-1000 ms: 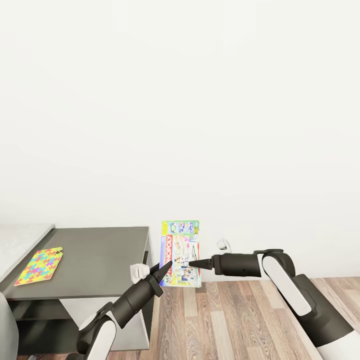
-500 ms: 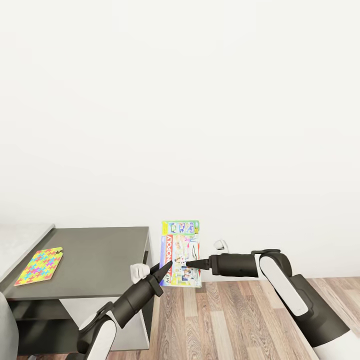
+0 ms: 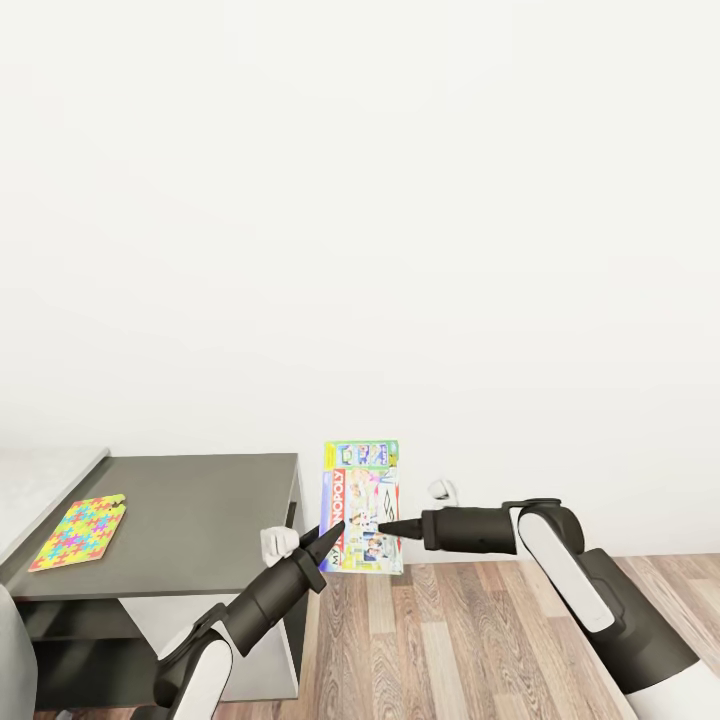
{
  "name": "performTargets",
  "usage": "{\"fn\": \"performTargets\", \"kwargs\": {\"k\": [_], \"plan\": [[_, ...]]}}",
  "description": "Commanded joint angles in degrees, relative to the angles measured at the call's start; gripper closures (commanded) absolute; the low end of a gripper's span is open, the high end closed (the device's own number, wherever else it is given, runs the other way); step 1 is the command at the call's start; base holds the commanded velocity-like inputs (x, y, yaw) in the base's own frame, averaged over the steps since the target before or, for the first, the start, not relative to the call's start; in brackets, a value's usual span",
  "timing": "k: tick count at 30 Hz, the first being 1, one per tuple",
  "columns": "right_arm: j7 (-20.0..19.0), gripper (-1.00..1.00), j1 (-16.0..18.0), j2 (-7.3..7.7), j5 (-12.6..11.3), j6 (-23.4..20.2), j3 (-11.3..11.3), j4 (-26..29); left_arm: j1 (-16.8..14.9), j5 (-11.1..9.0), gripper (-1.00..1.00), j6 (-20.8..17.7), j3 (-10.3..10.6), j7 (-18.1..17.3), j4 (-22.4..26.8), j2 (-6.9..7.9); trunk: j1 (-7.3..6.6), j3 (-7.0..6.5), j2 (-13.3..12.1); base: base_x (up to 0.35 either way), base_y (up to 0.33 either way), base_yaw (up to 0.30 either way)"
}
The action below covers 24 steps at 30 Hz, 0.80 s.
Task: Put all the toys in the child's room - the three board games (two on the bed and one on the table), the two jigsaw puzzles on the table, and the tennis ball on the table - inside the toy box on the table in the child's room.
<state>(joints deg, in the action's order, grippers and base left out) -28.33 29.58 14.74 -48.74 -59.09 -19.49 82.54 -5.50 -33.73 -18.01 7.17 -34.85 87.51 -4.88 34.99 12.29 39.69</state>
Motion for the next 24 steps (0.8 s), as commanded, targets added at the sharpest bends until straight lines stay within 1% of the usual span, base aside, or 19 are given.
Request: {"fn": "performTargets", "kwargs": {"k": [1,24], "plan": [[-0.68,1.00,0.04,0.00,-2.94,-0.91,-0.08,0.08,-0.04,0.03,1.00,-0.36,-0.05,0.04,-0.06,-0.04,0.01,0.09,0.07,0.000,0.000,0.000],[-0.68,1.00,0.04,0.03,-3.03,-0.91,0.00,0.08,-0.04,-0.06,1.00,-0.36,0.00,0.04,-0.06,-0.04,0.01,0.09,0.07,0.000,0.000,0.000]]}}
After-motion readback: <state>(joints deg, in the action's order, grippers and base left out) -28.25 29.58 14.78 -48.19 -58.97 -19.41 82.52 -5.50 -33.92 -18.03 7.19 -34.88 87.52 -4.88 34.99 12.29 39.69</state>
